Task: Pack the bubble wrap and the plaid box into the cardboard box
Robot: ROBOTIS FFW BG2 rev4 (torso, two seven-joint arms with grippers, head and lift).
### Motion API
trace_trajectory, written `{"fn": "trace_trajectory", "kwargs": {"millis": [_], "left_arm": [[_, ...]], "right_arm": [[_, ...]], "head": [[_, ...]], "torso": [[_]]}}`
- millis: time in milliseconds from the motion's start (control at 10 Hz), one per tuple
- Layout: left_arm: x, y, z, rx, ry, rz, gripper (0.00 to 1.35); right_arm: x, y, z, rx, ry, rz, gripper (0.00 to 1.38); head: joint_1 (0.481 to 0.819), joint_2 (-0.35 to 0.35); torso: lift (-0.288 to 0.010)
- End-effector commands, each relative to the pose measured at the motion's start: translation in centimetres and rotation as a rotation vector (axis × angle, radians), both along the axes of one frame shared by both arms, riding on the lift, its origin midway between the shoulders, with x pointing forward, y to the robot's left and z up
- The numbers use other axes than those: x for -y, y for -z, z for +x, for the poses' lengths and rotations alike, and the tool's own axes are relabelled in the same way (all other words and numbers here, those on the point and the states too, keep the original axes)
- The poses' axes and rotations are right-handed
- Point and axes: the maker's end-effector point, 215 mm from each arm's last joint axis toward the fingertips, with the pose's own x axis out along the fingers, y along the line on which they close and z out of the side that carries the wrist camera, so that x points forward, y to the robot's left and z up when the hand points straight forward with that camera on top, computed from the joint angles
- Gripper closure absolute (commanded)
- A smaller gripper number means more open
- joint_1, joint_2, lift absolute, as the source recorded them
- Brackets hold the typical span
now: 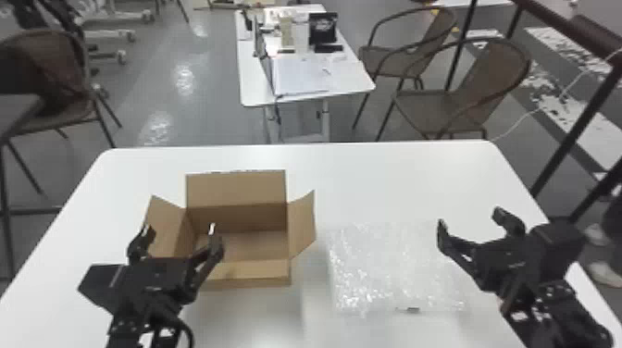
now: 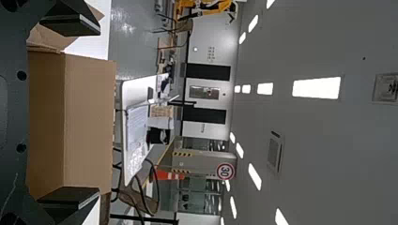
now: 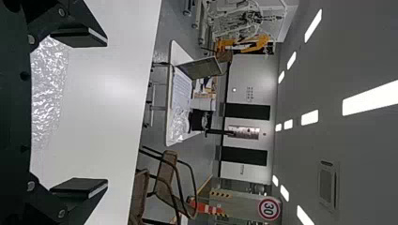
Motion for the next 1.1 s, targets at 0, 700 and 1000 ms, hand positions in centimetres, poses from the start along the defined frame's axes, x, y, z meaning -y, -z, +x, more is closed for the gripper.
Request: {"fn": "trace_trajectory", "kwargs": {"millis": [0,700,1000], "left_arm": [[-0.3,0.7,0.0,-0.023,-0.006,-0.033,0.1],[-1.5,1.0,0.0,-0.022,-0.026,-0.048,0.1],[-6.0,1.5,-0.1,-0.045,-0.087,-0.042,0.11]], "right_arm": [[0.0,-0.1,0.0,0.002,0.0,0.001,0.22],[0.0,-0.3,0.0,0.011,0.004,0.007,0.22],[0.0,-0.3,0.0,0.013,0.004,0.01,0.22]], "head": [[0.695,0.038],[0.695,0.044],[0.695,0.066]], "torso": [[-0.066],[-0.066],[-0.066]]}}
